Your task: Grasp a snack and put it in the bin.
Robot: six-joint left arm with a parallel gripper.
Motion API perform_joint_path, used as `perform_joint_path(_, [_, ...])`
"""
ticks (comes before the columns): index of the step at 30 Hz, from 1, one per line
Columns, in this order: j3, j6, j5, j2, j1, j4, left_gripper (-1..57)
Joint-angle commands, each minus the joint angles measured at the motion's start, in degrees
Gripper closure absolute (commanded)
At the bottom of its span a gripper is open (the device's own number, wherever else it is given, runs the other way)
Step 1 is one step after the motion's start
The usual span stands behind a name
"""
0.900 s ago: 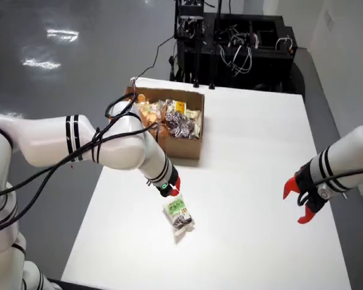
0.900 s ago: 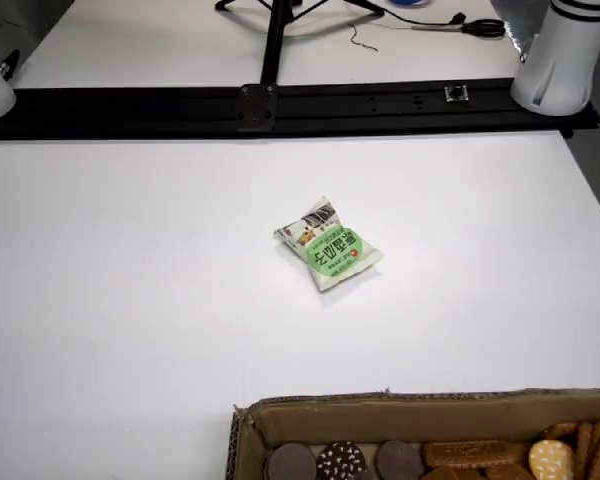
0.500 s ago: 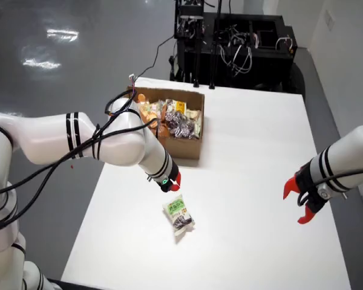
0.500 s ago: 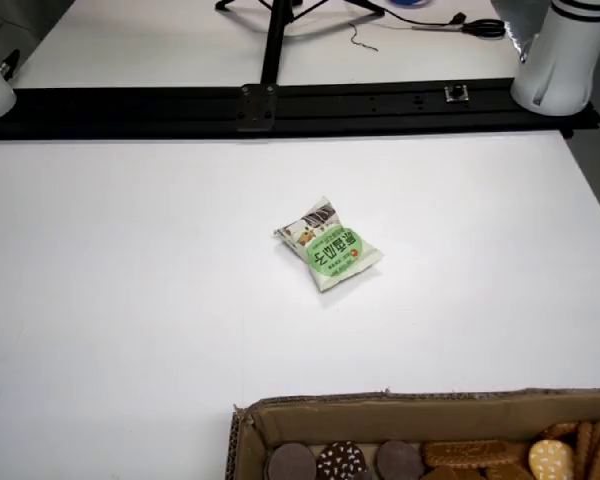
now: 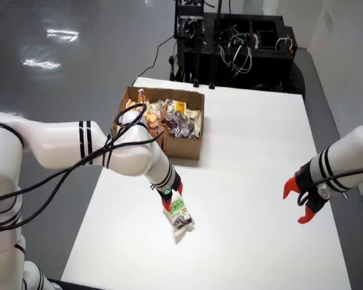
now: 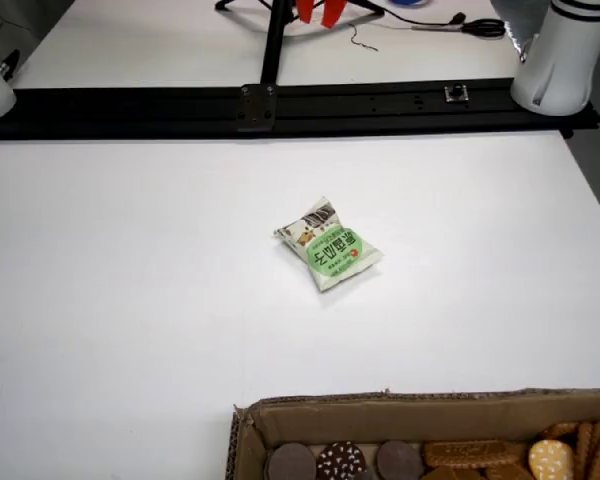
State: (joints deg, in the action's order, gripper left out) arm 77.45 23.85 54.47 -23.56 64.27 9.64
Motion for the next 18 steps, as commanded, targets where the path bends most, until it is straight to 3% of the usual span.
perform_joint_path(1, [1.1,-2.0,-2.6,-1.7,0.3,-0.1,25.8])
perform_joint_path(11, [2.1,-4.0,-8.4,-5.1,-1.6,0.0,9.7])
perform_joint_path(18, [2.2,-2.1,-10.9,-7.5,-3.0,0.7,2.5])
